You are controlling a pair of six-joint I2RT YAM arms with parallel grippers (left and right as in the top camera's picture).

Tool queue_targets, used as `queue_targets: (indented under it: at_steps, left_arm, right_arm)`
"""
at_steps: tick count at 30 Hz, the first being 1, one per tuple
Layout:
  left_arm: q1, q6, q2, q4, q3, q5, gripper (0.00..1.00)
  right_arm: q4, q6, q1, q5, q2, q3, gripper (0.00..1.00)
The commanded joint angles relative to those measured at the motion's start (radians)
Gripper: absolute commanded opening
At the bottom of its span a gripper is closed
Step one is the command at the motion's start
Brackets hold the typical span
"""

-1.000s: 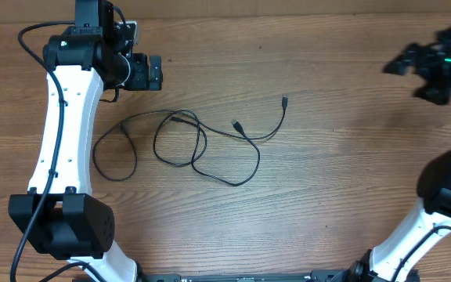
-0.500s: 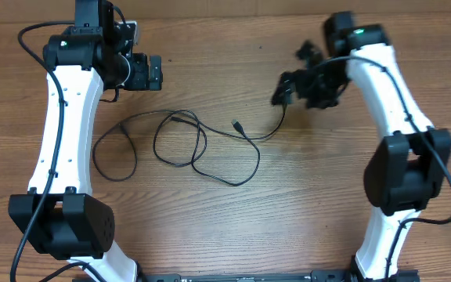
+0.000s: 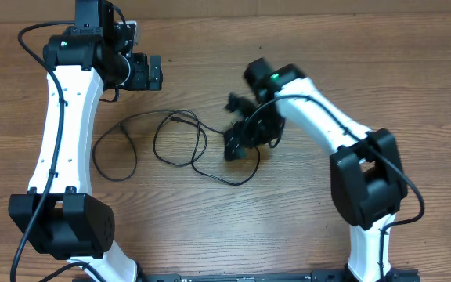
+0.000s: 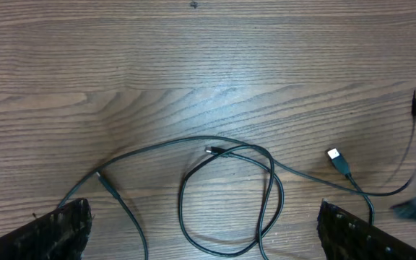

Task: Untangle cables
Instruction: 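Bring the right gripper back over the table toward the cables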

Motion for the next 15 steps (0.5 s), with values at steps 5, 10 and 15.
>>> queue_targets:
  at_steps: [5,10,15]
  left_arm:
    - [0.004,-0.02,0.004,0.0,0.02,-0.003,0.99]
    - [0.004,-0.02,0.004,0.0,0.02,-0.003,0.99]
    - [0.005,-0.02,0.004,0.0,0.02,-0.003,0.99]
  right_arm:
    - [0.115,-0.138,0.135,0.034,-0.012,-0.073,1.0]
    - [0.268,-0.134,0.192,0.034,-0.012,-0.159,1.0]
    - [0.375,-0.132,0.211,0.05,-0.012,-0.233,0.98]
